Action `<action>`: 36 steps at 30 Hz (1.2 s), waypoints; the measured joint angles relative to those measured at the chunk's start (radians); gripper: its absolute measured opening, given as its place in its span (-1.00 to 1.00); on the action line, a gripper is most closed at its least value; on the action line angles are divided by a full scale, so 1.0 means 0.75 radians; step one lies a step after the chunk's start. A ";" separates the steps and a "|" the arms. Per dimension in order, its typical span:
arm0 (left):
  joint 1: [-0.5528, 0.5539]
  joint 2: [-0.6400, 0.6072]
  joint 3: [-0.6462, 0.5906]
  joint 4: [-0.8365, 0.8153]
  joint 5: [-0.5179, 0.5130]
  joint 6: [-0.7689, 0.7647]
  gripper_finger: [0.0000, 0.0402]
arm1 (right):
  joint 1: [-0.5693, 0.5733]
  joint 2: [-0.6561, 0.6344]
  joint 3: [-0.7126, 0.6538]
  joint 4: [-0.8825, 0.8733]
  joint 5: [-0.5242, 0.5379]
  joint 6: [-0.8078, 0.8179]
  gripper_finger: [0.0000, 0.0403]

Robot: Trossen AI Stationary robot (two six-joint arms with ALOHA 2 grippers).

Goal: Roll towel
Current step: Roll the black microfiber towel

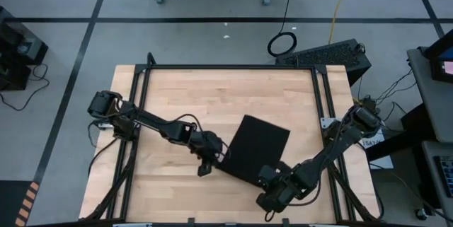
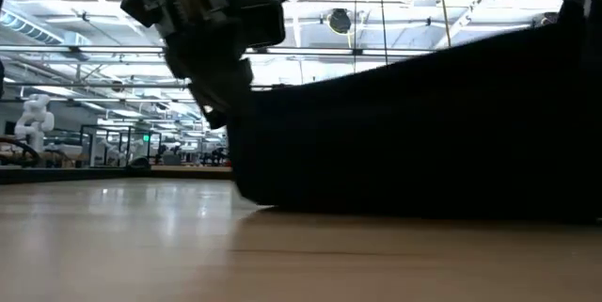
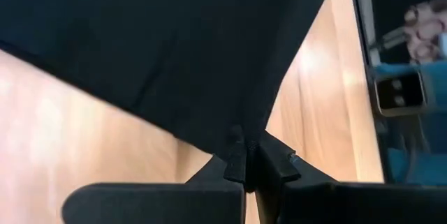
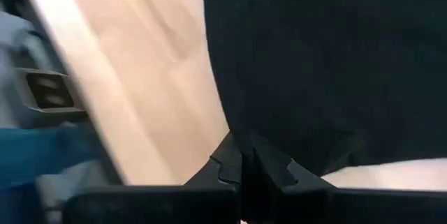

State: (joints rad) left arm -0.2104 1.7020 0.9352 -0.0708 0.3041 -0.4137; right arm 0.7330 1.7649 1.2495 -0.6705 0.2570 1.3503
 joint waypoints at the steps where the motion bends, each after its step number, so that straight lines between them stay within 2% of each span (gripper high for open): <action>1: 0.000 0.000 0.000 -0.021 0.022 0.001 -0.97 | -0.001 0.002 0.000 0.045 -0.001 0.011 -1.00; 4: 0.000 0.001 0.000 -0.060 0.072 0.039 -0.97 | -0.002 0.006 0.000 0.137 -0.006 0.063 -1.00; 9: 0.005 0.001 0.000 -0.096 0.095 0.121 -0.97 | -0.010 0.013 0.000 0.143 -0.002 0.171 -1.00; 12: 0.021 0.001 0.001 -0.100 -0.021 0.173 -0.97 | -0.018 0.047 0.000 0.148 -0.022 0.159 -1.00; 16: 0.121 0.001 0.001 -0.130 -0.143 0.224 -0.97 | -0.087 0.066 -0.001 0.025 -0.025 0.110 -1.00; 21: 0.285 -0.006 0.025 -0.141 -0.206 0.430 -0.97 | -0.223 0.043 -0.001 -0.348 0.063 0.003 -1.00; 25: 0.425 -0.039 0.097 -0.163 -0.234 0.560 -0.97 | -0.369 -0.004 -0.001 -0.519 0.158 -0.171 -1.00; 30: 0.592 -0.148 0.227 -0.226 -0.376 0.653 -0.97 | -0.596 -0.097 -0.001 -0.555 0.280 -0.354 -1.00; 33: 0.672 -0.233 0.293 -0.271 -0.370 0.704 -0.97 | -0.712 -0.181 -0.001 -0.509 0.309 -0.408 -1.00; 36: 0.720 -0.334 0.330 -0.386 -0.307 0.701 -0.97 | -0.774 -0.268 0.000 -0.392 0.244 -0.399 -1.00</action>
State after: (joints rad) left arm 0.3293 1.4517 1.1830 -0.3607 0.0737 0.1122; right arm 0.1528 1.5640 1.2498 -0.9648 0.4400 1.0508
